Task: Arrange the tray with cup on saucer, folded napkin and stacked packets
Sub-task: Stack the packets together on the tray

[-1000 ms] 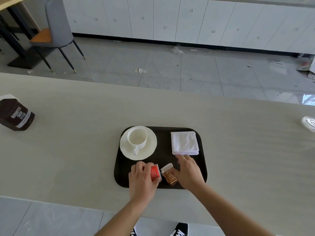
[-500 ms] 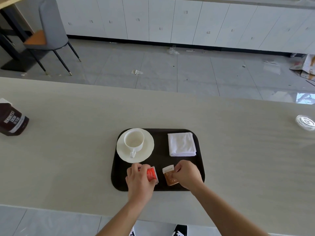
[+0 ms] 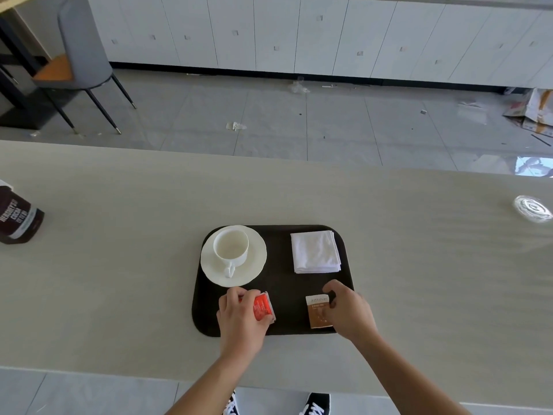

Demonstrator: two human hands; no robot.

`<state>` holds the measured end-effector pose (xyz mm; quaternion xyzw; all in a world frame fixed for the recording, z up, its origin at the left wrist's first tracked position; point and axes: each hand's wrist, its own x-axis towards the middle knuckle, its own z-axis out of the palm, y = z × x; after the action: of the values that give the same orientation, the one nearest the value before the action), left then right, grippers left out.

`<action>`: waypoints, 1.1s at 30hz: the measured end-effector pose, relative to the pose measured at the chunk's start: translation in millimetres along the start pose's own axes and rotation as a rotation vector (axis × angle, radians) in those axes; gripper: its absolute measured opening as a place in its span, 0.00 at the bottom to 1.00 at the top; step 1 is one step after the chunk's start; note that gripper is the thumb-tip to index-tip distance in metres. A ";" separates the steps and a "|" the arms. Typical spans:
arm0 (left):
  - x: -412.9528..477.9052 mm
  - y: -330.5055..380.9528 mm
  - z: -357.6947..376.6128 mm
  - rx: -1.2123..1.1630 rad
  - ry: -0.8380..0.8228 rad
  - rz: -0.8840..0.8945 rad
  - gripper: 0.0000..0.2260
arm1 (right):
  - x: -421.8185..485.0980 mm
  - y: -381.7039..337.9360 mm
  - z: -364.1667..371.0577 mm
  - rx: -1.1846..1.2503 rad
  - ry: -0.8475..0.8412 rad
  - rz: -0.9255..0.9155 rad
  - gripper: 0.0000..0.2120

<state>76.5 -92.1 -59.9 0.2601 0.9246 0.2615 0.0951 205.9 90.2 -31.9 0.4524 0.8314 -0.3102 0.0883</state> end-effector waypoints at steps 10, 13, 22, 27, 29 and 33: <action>-3.4 1.2 -6.8 -0.055 0.002 -0.044 0.25 | -5.5 -1.5 -11.7 -0.022 0.123 -0.069 0.15; -5.3 -2.6 -11.8 -0.087 0.006 -0.153 0.23 | -7.2 -27.2 -1.2 -0.013 0.106 -0.225 0.16; 11.7 -12.2 -30.5 -0.041 -0.134 -0.154 0.19 | 14.0 -96.8 48.7 -0.441 -0.113 -0.737 0.20; 17.9 -11.0 -30.0 0.017 -0.192 -0.128 0.18 | 14.7 -77.0 35.1 -0.194 -0.021 -0.610 0.07; 18.4 -8.1 -28.5 0.037 -0.194 -0.134 0.16 | 11.9 -70.5 25.8 -0.085 0.070 -0.562 0.07; 15.0 -6.7 -23.2 0.081 -0.182 -0.112 0.14 | -1.3 -61.3 22.3 -0.151 0.017 -0.656 0.06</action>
<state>53.7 -99.1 -44.4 0.2344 0.9350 0.1936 0.1826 154.2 51.6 -22.3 0.1557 0.9540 -0.2559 0.0100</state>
